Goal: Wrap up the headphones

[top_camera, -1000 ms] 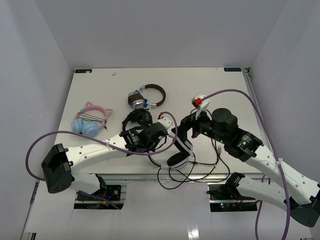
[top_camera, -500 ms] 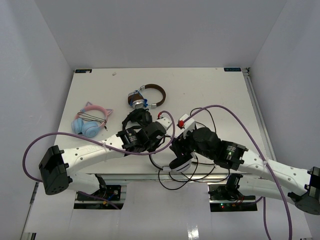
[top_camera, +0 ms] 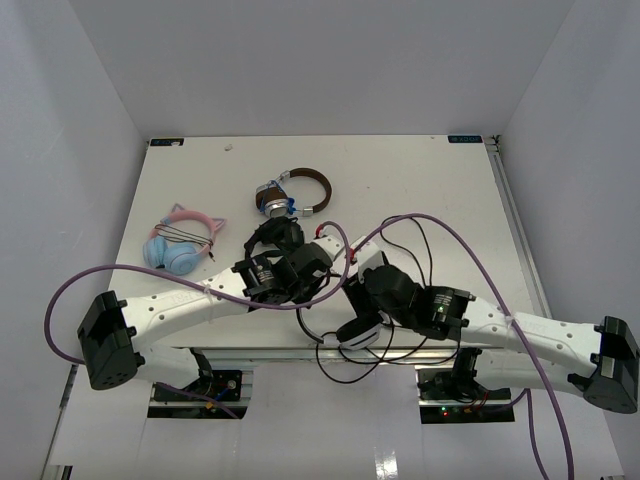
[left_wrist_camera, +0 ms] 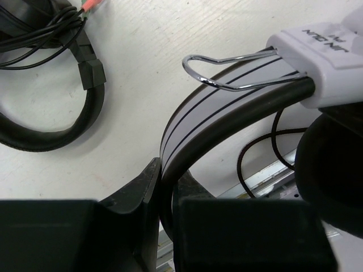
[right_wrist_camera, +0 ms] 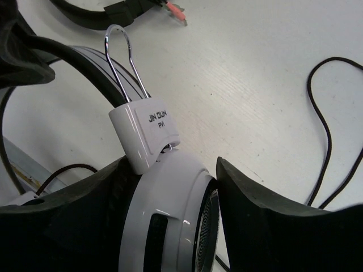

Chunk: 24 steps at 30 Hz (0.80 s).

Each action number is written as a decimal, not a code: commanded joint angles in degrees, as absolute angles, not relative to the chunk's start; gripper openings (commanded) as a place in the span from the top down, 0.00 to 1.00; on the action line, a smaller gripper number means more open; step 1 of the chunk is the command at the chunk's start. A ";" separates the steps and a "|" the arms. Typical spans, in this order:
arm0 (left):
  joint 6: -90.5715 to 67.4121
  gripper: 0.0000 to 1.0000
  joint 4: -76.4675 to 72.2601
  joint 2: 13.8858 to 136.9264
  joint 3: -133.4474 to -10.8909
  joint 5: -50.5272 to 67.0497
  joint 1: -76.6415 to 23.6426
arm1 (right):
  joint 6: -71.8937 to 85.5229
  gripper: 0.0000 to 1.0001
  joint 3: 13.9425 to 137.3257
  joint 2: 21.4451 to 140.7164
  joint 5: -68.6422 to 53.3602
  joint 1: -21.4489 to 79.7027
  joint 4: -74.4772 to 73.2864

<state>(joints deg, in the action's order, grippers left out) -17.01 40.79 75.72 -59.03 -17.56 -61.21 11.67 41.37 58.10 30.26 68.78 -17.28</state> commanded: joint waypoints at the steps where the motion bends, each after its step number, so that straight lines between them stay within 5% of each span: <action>1: -20.29 1.00 36.73 73.00 -63.18 -16.73 -61.00 | 15.67 0.57 43.47 60.30 34.83 70.18 -18.10; 3: -20.45 1.00 36.89 72.89 -63.49 -16.87 -61.00 | 16.65 0.71 43.92 60.91 35.04 70.16 -18.19; 5: -20.81 0.87 36.88 72.72 -63.67 -16.85 -61.00 | 18.18 0.92 44.35 61.51 35.93 70.14 -18.19; 8: -21.03 0.66 36.80 72.69 -63.36 -16.72 -61.00 | 20.43 0.92 45.11 62.05 36.72 70.20 -18.22; 12: -21.23 0.54 36.74 72.39 -61.40 -17.71 -61.00 | 22.62 0.92 46.45 62.26 37.86 70.22 -18.99; 24: -21.38 0.49 36.47 70.61 -58.41 -22.27 -61.00 | 23.38 0.92 47.53 61.08 38.00 70.14 -20.21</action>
